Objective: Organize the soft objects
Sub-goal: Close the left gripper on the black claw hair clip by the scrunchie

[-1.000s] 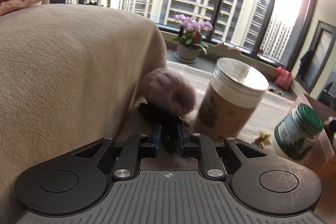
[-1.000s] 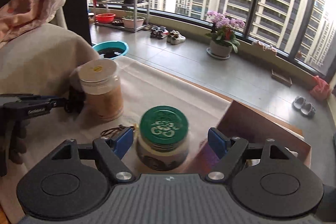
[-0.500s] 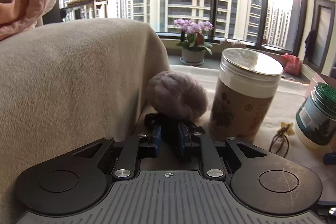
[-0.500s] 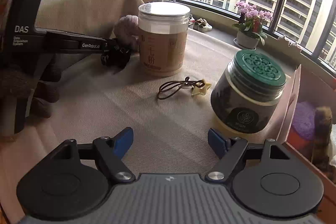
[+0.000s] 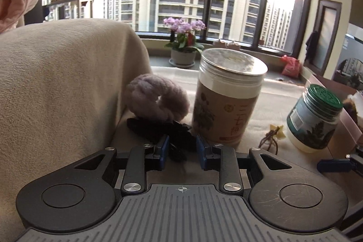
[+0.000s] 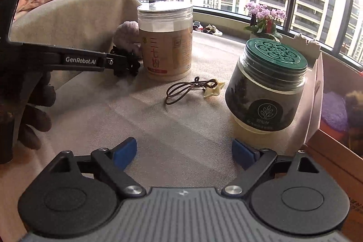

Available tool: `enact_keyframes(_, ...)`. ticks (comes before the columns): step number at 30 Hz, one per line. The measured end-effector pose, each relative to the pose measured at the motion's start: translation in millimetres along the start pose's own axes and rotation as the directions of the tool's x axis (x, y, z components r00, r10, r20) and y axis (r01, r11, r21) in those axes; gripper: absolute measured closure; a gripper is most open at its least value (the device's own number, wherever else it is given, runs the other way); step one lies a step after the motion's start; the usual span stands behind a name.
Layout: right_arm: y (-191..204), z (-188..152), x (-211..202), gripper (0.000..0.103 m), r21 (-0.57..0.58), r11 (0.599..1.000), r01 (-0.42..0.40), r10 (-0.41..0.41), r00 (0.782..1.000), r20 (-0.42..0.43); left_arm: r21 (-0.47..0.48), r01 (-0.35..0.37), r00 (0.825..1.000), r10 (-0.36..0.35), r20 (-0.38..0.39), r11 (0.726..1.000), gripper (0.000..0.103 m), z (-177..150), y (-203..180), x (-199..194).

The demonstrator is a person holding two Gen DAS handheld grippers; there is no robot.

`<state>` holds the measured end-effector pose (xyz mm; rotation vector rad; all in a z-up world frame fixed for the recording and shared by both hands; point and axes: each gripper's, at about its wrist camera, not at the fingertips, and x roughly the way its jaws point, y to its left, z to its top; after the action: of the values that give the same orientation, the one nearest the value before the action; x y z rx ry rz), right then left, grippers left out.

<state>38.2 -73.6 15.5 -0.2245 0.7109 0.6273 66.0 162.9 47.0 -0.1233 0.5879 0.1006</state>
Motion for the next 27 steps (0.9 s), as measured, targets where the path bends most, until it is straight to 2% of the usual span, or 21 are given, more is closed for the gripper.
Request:
enact_keyframes(5,0,0,1,0.009,0.005,1.0,0.005,-0.005,1.0,-0.002,-0.056,-0.047,0.999,0.046,-0.028,0.997,0.073,9,13,10)
enact_keyframes(13,0,-1,3,0.007,0.007,1.0,0.009,-0.009,1.0,-0.003,-0.03,-0.065,0.997,0.064,-0.051,0.997,0.069,9,13,12)
enact_keyframes(15,0,-1,3,0.007,0.007,1.0,0.009,-0.009,1.0,-0.003,-0.049,-0.048,0.998,0.045,-0.054,0.998,0.073,9,15,9)
enact_keyframes(18,0,-1,2,0.007,0.007,1.0,0.009,-0.009,1.0,-0.003,-0.086,0.016,0.999,-0.019,-0.034,0.996,0.073,12,16,3)
enact_keyframes(21,0,-1,2,0.007,0.007,1.0,0.009,-0.009,1.0,-0.004,-0.034,0.034,0.999,-0.033,0.019,0.999,0.073,18,4,1)
enact_keyframes(23,-1,-1,2,0.007,0.007,1.0,0.008,-0.008,1.0,-0.004,0.017,-0.006,1.0,0.006,0.012,1.0,0.073,22,-5,8)
enact_keyframes(26,-1,-1,2,0.006,0.007,1.0,0.008,-0.008,1.0,-0.004,0.084,-0.113,0.993,0.115,-0.017,0.99,0.073,22,-11,23)
enact_keyframes(27,-1,-1,2,0.006,0.007,1.0,0.008,-0.008,1.0,-0.004,0.093,-0.131,0.991,0.133,-0.022,0.987,0.068,21,-9,26)
